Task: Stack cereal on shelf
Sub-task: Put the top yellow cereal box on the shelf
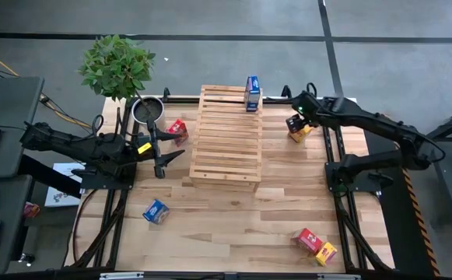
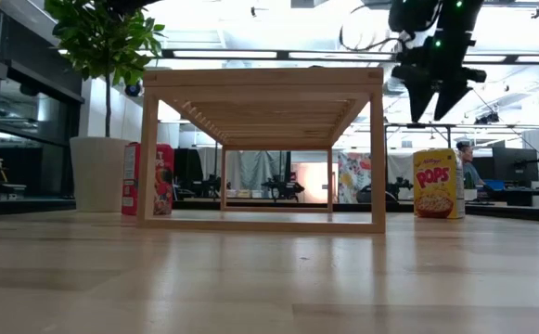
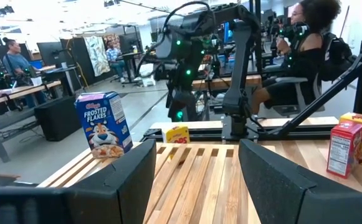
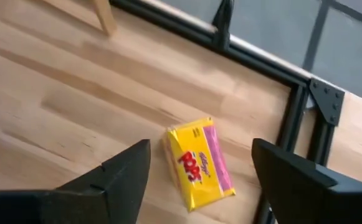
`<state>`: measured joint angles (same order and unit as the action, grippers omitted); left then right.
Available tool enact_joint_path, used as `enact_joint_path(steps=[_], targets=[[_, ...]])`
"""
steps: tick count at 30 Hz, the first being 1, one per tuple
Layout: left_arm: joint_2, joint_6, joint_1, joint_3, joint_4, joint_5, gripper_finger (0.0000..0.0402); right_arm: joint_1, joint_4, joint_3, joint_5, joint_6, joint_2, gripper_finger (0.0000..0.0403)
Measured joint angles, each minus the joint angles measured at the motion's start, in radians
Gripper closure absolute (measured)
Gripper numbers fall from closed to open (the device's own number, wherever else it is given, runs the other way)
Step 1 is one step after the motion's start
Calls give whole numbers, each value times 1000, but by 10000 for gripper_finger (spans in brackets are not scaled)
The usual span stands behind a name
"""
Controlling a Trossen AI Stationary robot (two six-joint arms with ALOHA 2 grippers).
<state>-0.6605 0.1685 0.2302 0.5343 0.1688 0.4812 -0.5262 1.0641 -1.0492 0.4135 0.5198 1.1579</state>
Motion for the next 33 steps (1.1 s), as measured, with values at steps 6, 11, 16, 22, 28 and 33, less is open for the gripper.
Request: enact_joint_path(steps=[6,11,16,22,28,33], targets=[[0,0,0,0,-5,0,181,-11,1,0,24,-23,96,123],[0,0,0,0,-14,0,181,-34,22,0,-4,-61,173,123],[0,0,0,0,-15,0,181,-61,16,0,-11,-92,229,123],[0,0,0,0,-15,0,181,-90,12,0,-7,-119,296,123],[0,0,0,0,-15,0,181,-97,9,1,-59,-161,335,123],[0,0,0,0,-15,0,181,-97,21,1,-83,-170,328,134]])
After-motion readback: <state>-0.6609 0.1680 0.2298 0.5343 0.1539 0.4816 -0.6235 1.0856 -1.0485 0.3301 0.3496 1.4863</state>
